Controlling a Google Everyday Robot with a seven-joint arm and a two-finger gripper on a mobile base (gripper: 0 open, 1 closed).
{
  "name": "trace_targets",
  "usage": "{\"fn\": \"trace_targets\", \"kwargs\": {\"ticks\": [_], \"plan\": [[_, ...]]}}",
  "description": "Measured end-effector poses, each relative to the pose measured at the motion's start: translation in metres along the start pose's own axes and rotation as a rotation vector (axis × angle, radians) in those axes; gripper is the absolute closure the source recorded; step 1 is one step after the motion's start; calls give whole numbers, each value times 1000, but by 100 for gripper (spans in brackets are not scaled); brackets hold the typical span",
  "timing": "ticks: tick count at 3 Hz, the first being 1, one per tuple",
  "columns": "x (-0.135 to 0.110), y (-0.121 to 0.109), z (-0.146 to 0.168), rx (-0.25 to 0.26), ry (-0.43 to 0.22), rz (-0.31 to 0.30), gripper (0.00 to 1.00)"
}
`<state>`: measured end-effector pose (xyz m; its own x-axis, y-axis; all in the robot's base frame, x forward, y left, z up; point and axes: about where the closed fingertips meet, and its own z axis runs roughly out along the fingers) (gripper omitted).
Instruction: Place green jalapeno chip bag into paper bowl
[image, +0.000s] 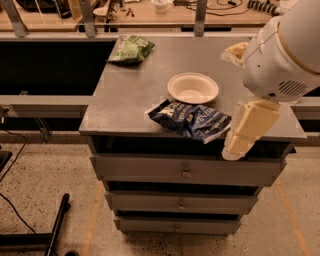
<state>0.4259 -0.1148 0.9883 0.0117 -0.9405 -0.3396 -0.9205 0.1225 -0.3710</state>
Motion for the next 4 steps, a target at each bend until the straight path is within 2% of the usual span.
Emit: {"fn": "trace_targets", "kwargs": {"ticks": [1, 2, 3, 4], "plan": [[0, -2, 2, 0, -2, -2, 0], [-3, -19, 18, -2, -22, -16, 0], [2, -73, 51, 19, -25, -7, 0], [11, -142, 103, -1, 28, 15, 0]]}}
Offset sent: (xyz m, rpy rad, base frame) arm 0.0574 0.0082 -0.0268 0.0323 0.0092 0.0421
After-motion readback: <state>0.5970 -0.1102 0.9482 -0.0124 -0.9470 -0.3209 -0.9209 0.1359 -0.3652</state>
